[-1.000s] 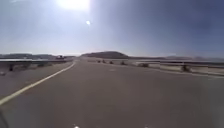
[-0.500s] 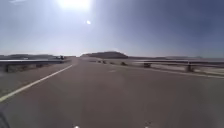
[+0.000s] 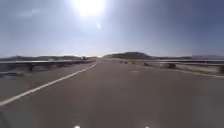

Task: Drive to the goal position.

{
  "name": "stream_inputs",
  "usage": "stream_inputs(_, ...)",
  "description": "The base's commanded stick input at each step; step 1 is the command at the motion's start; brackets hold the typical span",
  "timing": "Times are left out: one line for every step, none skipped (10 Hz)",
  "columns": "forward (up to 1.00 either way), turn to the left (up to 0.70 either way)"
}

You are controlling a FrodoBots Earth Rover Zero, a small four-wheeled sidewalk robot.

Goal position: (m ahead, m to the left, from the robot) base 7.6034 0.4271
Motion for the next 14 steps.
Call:
stream_inputs(0.70, 0.00)
stream_inputs(0.70, 0.00)
stream_inputs(0.70, 0.00)
stream_inputs(0.70, 0.00)
stream_inputs(0.70, 0.00)
stream_inputs(0.70, 0.00)
stream_inputs(0.70, 0.00)
stream_inputs(0.70, 0.00)
stream_inputs(0.70, 0.00)
stream_inputs(0.70, 0.00)
stream_inputs(0.70, 0.00)
stream_inputs(0.76, 0.00)
stream_inputs(0.85, 0.00)
stream_inputs(0.85, 0.00)
